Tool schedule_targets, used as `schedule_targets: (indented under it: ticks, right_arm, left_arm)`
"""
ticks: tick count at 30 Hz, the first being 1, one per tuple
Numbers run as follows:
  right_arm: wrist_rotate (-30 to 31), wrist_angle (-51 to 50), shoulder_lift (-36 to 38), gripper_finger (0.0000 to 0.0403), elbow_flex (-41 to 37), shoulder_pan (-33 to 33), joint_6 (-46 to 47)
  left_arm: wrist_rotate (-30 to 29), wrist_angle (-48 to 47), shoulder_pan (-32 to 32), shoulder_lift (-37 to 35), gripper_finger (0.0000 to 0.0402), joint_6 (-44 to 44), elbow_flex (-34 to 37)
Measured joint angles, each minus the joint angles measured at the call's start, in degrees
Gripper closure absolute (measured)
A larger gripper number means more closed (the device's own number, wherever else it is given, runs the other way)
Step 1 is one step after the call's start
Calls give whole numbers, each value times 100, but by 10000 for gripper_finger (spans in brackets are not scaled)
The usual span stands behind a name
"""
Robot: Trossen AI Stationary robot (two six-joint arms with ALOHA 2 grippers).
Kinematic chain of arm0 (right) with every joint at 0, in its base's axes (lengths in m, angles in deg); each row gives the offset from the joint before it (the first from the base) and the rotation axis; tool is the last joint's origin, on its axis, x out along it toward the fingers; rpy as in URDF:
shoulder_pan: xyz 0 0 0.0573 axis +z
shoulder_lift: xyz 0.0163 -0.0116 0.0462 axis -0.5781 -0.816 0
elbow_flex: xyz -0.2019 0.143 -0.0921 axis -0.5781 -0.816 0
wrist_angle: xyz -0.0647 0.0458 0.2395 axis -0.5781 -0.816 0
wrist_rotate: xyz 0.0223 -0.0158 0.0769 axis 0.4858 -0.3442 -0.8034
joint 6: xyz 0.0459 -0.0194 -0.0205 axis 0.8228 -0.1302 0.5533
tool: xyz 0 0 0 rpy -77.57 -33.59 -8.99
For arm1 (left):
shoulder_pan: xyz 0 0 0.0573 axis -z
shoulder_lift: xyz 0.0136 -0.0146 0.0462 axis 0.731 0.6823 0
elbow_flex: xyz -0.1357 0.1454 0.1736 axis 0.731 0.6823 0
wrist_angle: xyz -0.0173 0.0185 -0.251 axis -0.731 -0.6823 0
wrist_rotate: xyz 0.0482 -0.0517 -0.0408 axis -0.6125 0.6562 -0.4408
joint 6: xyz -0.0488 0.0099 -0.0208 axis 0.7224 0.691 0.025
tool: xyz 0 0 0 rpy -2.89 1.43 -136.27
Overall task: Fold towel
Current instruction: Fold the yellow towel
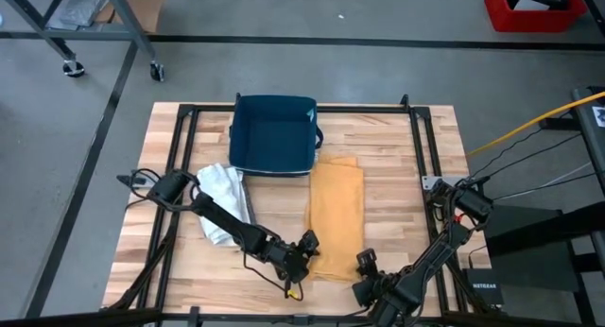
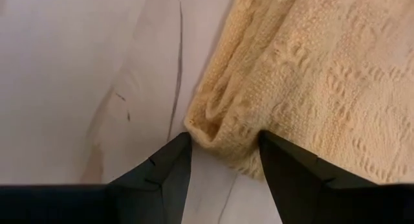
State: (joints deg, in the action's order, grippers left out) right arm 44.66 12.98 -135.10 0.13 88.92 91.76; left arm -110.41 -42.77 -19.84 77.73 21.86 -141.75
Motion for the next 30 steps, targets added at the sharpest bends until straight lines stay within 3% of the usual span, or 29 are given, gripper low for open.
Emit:
schedule_targets:
  ticks: [6, 14, 16, 20, 24, 30]
  right_arm:
    - [-6, 346, 0, 244, 0, 0, 203]
    - [-507, 806, 2, 389, 56, 0, 1420]
    - [-617, 974, 1, 386, 113, 1, 1701]
    - [-581, 1126, 0, 375, 313, 7, 2287]
    - [-551, 1269, 0, 394, 538, 4, 2426]
    - [-568, 1750, 2, 386, 851, 7, 2869]
  left_arm:
    - [26, 95, -25, 41, 252, 41, -4]
    - [20, 84, 339, 43, 376, 823, -2]
    - [17, 95, 466, 43, 393, 1163, -3]
    - [-265, 79, 720, 43, 391, 1946, -2]
    - [-542, 66, 977, 8, 397, 2722, -2]
    - [-890, 77, 1334, -403, 398, 3860, 0]
